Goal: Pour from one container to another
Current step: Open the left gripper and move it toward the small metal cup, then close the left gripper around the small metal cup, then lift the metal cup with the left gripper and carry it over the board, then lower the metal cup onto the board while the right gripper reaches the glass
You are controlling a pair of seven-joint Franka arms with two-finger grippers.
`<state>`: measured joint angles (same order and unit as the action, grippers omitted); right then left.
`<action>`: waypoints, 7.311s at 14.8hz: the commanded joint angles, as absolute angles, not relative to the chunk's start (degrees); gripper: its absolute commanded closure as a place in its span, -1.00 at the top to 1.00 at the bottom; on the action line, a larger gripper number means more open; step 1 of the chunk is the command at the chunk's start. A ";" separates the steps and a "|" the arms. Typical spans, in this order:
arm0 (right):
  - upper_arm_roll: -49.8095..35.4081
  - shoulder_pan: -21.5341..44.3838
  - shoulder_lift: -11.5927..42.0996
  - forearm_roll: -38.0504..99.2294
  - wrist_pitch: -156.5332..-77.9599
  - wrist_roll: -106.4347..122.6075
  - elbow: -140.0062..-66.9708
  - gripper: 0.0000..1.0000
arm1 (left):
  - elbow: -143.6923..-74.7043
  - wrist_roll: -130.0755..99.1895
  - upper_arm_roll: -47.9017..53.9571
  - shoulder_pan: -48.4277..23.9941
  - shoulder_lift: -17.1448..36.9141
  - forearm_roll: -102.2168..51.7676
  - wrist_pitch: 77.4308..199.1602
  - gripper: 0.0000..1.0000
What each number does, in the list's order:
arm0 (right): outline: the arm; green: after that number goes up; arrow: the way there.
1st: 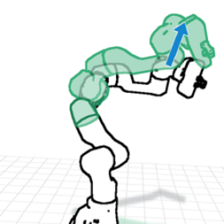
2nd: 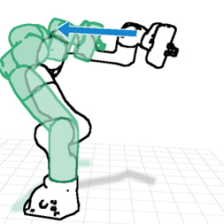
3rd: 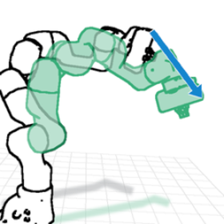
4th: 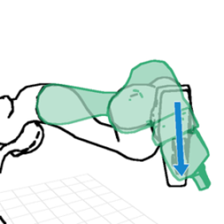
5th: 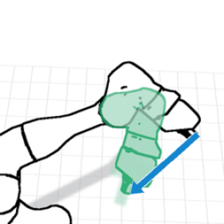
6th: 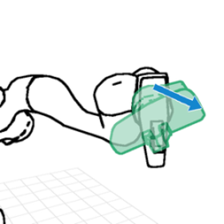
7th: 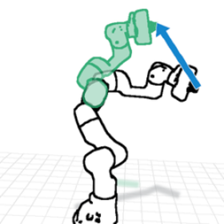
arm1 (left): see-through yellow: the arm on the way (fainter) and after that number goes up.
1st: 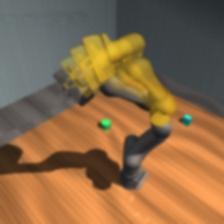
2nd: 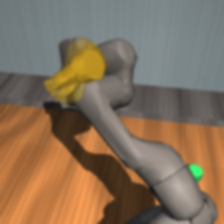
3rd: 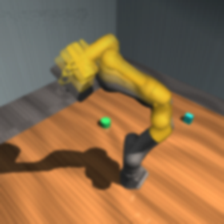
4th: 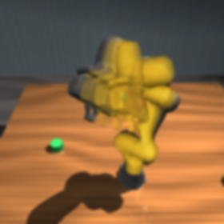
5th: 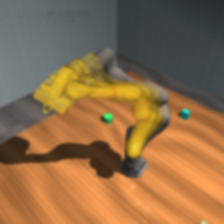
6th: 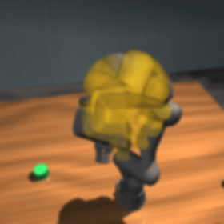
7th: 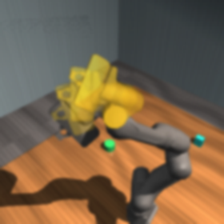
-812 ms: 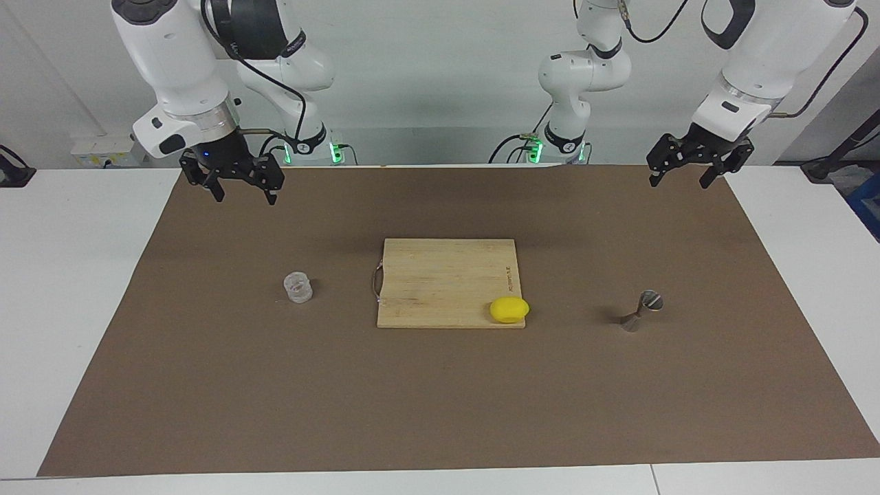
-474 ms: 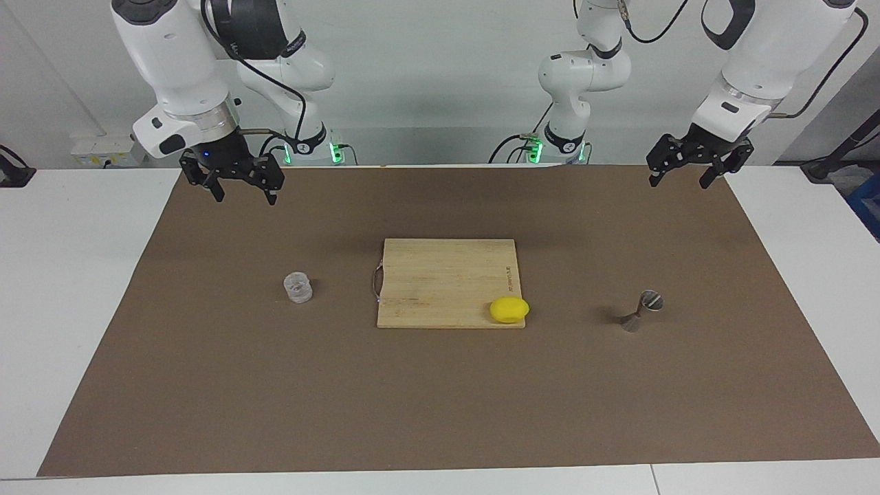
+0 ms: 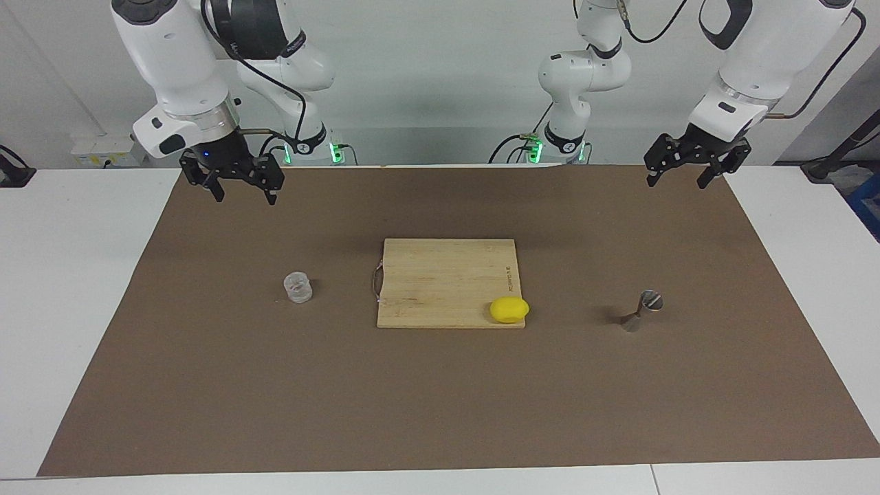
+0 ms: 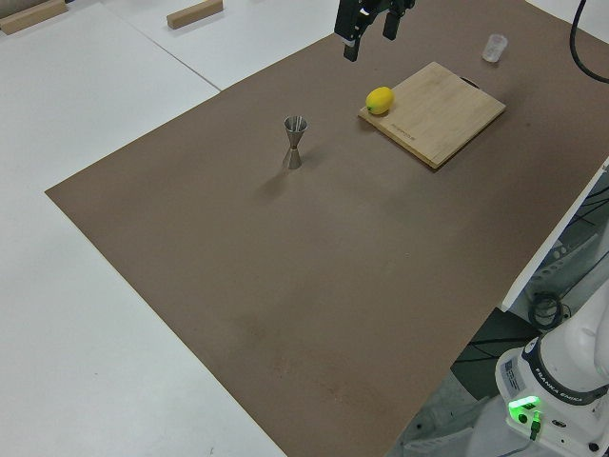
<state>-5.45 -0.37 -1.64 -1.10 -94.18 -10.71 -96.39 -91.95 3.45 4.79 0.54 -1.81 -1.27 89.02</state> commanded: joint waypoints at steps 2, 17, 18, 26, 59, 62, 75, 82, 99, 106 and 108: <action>-5.54 -0.97 -2.72 -0.09 -93.34 -9.40 -97.12 1.00 | -92.29 3.69 4.22 -0.44 -1.94 -2.28 88.68 1.00; -5.54 -0.97 -2.72 -0.09 -93.25 -9.40 -97.12 1.00 | -100.80 -27.37 -6.58 4.04 8.00 -20.28 91.65 1.00; -5.54 -0.97 -2.72 -0.09 -93.34 -9.40 -97.12 1.00 | -102.12 -32.12 -7.72 4.04 7.91 -23.61 93.24 1.00; -5.54 -1.05 -2.72 -0.09 -93.34 -9.40 -97.12 1.00 | -117.41 -55.52 -12.13 6.06 5.36 -56.56 108.62 1.00; -5.54 -0.97 -2.72 -0.09 -93.34 -9.40 -97.12 1.00 | -122.08 -60.47 -11.60 1.14 13.97 -90.88 123.75 0.49; -5.54 -0.97 -2.72 -0.09 -93.34 -9.40 -97.12 1.00 | -122.34 -60.21 -11.60 1.14 13.97 -90.88 124.27 0.33; -5.54 -0.97 -2.72 -0.09 -93.08 -9.40 -97.12 1.00 | -119.36 -60.91 -10.64 0.88 13.45 -92.46 119.53 -1.00; -5.54 -1.49 -2.72 -0.09 -92.99 -9.49 -97.21 1.00 | -119.27 -61.78 -8.17 -12.28 10.11 -95.08 120.57 -1.00; -5.45 -5.18 -1.93 12.20 -93.43 -49.72 -102.65 0.95 | -115.24 -64.78 -8.26 -42.79 13.61 -112.67 146.76 -1.00; -5.54 -11.67 2.27 18.02 -95.01 -55.99 -105.29 0.92 | -108.99 -64.86 -8.35 -47.37 18.98 -114.79 152.92 -1.00; -5.54 -12.48 4.82 19.59 -98.16 -56.07 -105.21 0.92 | -107.67 -64.86 -8.35 -47.55 20.03 -115.66 154.06 -1.00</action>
<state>-5.21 -11.15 2.04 17.10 -95.35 -55.38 -105.18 -110.18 -64.35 -7.43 -46.05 18.34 -113.62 151.57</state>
